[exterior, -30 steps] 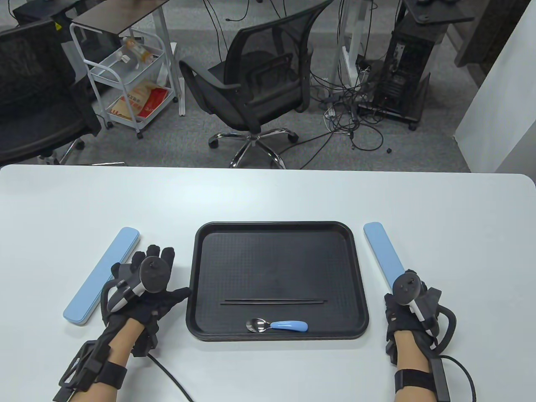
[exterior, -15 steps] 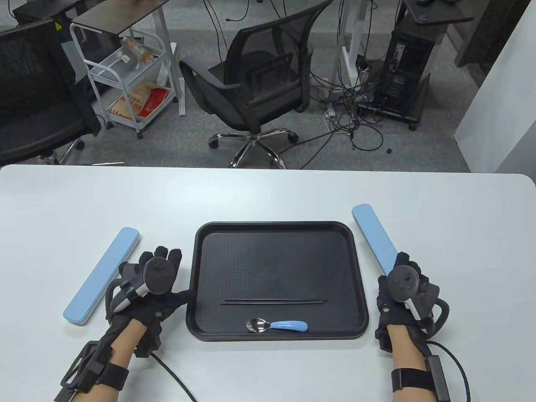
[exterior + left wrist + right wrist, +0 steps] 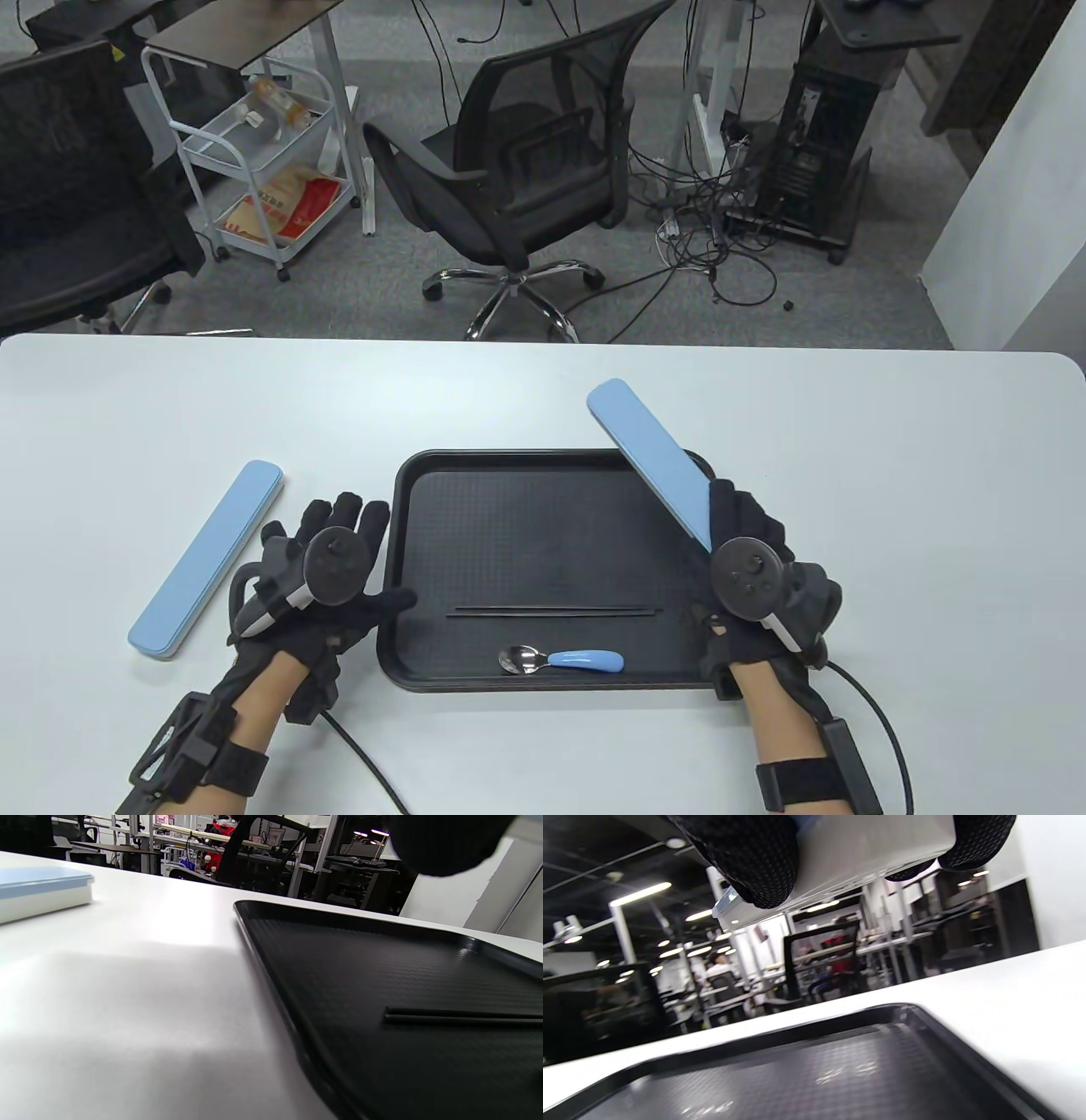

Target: Slide to open lunch boxes and place utensils

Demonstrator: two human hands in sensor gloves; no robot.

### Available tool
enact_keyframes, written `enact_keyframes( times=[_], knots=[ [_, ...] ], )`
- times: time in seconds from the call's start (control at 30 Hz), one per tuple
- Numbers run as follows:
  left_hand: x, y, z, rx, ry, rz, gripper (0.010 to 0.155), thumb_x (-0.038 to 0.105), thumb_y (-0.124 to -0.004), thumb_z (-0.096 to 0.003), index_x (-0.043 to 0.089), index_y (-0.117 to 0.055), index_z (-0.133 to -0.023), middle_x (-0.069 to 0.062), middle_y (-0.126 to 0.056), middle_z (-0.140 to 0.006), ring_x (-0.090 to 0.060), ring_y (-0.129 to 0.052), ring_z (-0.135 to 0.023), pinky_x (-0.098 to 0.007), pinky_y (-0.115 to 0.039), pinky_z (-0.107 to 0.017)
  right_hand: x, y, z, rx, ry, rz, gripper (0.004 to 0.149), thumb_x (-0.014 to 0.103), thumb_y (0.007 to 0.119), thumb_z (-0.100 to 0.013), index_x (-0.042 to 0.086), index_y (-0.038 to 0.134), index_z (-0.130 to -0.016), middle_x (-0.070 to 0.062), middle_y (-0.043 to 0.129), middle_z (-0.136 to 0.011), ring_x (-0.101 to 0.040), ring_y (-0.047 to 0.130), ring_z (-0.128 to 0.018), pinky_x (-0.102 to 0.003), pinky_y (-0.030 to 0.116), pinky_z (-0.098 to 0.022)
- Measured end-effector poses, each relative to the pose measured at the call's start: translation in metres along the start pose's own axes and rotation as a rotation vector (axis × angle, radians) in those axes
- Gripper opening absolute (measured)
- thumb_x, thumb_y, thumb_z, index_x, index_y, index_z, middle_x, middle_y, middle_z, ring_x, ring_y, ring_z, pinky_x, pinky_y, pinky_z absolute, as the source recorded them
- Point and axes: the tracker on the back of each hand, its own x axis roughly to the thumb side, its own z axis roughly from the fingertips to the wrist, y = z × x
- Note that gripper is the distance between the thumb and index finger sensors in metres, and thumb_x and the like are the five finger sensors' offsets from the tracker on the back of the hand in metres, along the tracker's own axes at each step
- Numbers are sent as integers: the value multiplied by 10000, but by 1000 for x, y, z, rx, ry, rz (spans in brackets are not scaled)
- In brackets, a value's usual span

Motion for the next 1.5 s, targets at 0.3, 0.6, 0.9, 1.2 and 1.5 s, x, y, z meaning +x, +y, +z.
enact_keyframes(
  times=[0.3,0.6,0.9,1.2,1.5],
  knots=[
    [18,0,4,31,-78,-51,1046,742,-767,-434,306,-112,-1124,-90,-69,-1218,-463,-152,-1144,-818,-170,-708,60,21,13,100,-240,75,742,293,864,-533,99,452,-1119,-235,511,-1131,-523,625,-950,-684,589,-669],
    [40,-5,8,14,-203,-125,1082,726,-817,-408,298,-128,-1124,-114,-112,-1218,-456,-114,-1138,-800,-174,-723,101,49,30,257,-435,93,741,293,867,-529,120,455,-1120,-206,510,-1143,-503,611,-974,-694,579,-678],
    [51,-13,9,-20,-311,-147,1045,663,-875,-404,271,-236,-1131,-27,-313,-1234,-433,-277,-1161,-781,-226,-744,118,49,40,279,-549,29,740,287,871,-524,128,458,-1117,-192,504,-1147,-495,596,-985,-697,563,-688],
    [50,-9,10,64,-359,-88,886,564,-926,-412,217,-486,-1099,-23,-668,-1102,-340,-661,-1084,-736,-418,-777,117,48,39,293,-582,-5,738,282,876,-520,128,466,-1115,-181,506,-1149,-488,588,-989,-698,560,-692],
    [43,-3,8,29,-330,-27,886,546,-933,-415,217,-490,-1108,-14,-650,-1089,-338,-678,-1062,-721,-486,-776,91,36,27,251,-457,-175,947,448,920,-473,94,342,-1134,-233,374,-1174,-550,475,-1038,-734,508,-691]
  ],
)
